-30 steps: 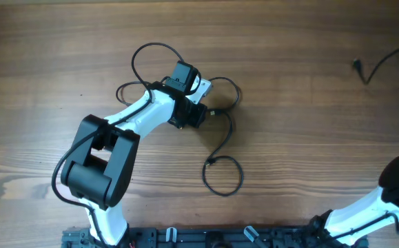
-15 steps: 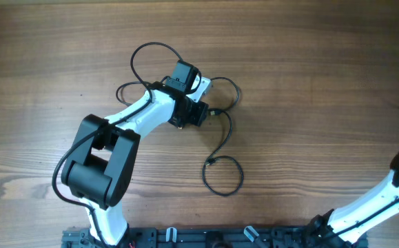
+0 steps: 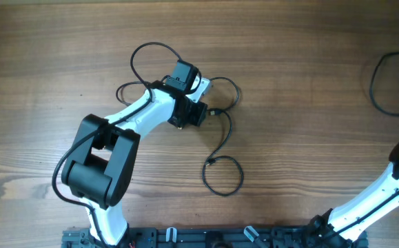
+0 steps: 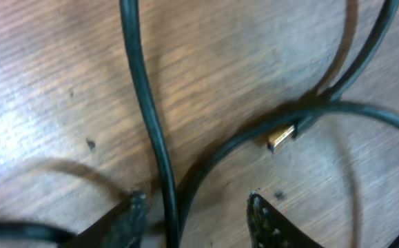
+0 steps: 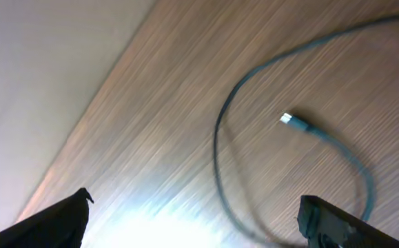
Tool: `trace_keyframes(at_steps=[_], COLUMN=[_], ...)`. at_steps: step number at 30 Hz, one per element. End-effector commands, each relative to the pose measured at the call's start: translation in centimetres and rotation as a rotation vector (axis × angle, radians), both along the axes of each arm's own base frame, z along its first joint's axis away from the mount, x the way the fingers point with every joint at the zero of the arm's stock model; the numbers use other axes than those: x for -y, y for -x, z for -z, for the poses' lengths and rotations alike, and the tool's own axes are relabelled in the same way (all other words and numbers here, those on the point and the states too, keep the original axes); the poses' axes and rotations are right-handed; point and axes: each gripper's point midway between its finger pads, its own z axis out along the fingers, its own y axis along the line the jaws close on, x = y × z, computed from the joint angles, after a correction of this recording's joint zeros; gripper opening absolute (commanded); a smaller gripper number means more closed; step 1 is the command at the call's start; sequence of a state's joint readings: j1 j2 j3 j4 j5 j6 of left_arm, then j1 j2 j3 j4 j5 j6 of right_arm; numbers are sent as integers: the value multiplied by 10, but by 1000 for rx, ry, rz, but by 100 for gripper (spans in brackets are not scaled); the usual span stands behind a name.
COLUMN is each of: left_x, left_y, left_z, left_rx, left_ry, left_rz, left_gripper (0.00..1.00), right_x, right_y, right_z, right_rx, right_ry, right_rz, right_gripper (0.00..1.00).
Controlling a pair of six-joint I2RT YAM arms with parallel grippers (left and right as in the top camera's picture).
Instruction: Untangle cables
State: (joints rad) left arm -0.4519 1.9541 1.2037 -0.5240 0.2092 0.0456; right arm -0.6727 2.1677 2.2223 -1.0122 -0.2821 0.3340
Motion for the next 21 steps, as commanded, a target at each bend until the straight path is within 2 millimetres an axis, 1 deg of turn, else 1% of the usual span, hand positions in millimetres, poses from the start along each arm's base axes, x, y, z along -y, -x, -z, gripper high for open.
trace_keyframes(at_steps=[1, 2, 3, 4, 6, 8, 9, 11, 13, 16, 17, 18, 19, 21], left_x=[0, 3, 4, 5, 6, 4, 0, -13, -32, -70, -85, -105, -123, -149], left_y=[-12, -18, -22, -24, -27, -28, -28, -30, -30, -26, -25, -25, -25, -27], left_z=[-29, -52, -69, -84, -108, -130, -142, -158, -175, -203, -211, -221, -230, -240], left_rx=[13, 34, 44, 51, 58, 62, 63, 64, 59, 78, 87, 105, 123, 150], left_ry=[-12, 0, 11, 22, 40, 64, 75, 81, 92, 121, 126, 136, 147, 163], left_rz=[-21, -27, -43, -63, -99, -155, -200, -308, -439, -568, -614, -681, -740, -819], left_gripper=[61, 69, 70, 70, 69, 66, 65, 63, 59, 54, 52, 50, 50, 49], right_x=[-44, -58, -72, -83, -109, -135, -153, -183, -216, -266, -281, -296, -316, -348], right_y=[2, 4, 5, 5, 5, 4, 4, 4, 3, 5, 7, 8, 10, 13], right_z=[-68, -78, -88, -94, -106, -114, -118, -119, -115, -105, -104, -102, -101, -100], right_rx=[157, 186, 212, 224, 238, 236, 233, 221, 197, 154, 144, 136, 126, 122], right_ry=[-61, -89, -91, -89, -65, -31, -16, -15, -20, -48, -52, -56, -60, -53], right_rz=[-138, -189, -254, -296, -382, -464, -519, -596, -689, -813, -851, -890, -934, -1021], right_gripper=[99, 99, 99, 99, 100, 100, 99, 100, 99, 98, 96, 95, 92, 88])
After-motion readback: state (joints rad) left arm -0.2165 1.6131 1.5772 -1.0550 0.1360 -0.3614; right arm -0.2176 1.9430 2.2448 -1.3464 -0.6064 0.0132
